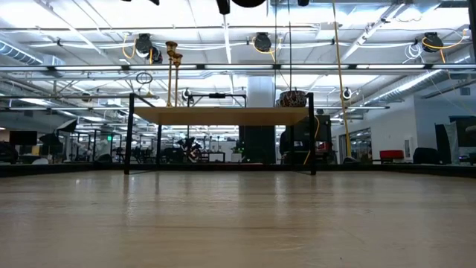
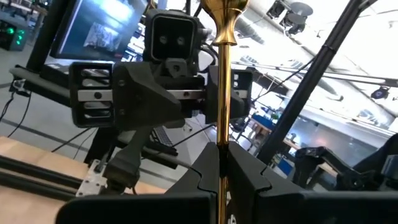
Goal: Pick & Place candle stick holders
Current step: Put the gold candle holder on the shelf aligned with the other gold candle holders
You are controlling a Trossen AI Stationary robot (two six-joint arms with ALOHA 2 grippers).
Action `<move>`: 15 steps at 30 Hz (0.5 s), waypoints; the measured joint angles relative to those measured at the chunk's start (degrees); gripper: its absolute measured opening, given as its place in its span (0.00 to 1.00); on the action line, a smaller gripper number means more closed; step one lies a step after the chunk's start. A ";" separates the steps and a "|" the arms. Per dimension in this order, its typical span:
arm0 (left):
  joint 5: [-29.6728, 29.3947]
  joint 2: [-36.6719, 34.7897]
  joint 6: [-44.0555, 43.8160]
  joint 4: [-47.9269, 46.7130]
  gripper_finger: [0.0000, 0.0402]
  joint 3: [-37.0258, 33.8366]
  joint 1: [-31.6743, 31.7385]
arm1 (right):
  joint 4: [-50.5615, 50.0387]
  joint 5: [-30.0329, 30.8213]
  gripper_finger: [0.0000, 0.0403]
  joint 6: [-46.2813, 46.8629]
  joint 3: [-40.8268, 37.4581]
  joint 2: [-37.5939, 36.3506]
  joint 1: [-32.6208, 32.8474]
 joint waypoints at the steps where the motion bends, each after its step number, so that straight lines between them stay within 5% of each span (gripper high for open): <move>1: -0.09 0.00 0.08 0.10 0.03 0.00 -0.14 | 0.00 0.05 0.52 0.28 0.02 0.01 0.02; 15: -2.99 0.00 0.03 -0.05 0.03 0.00 -1.87 | 7.48 -0.26 0.52 3.60 0.10 4.57 0.96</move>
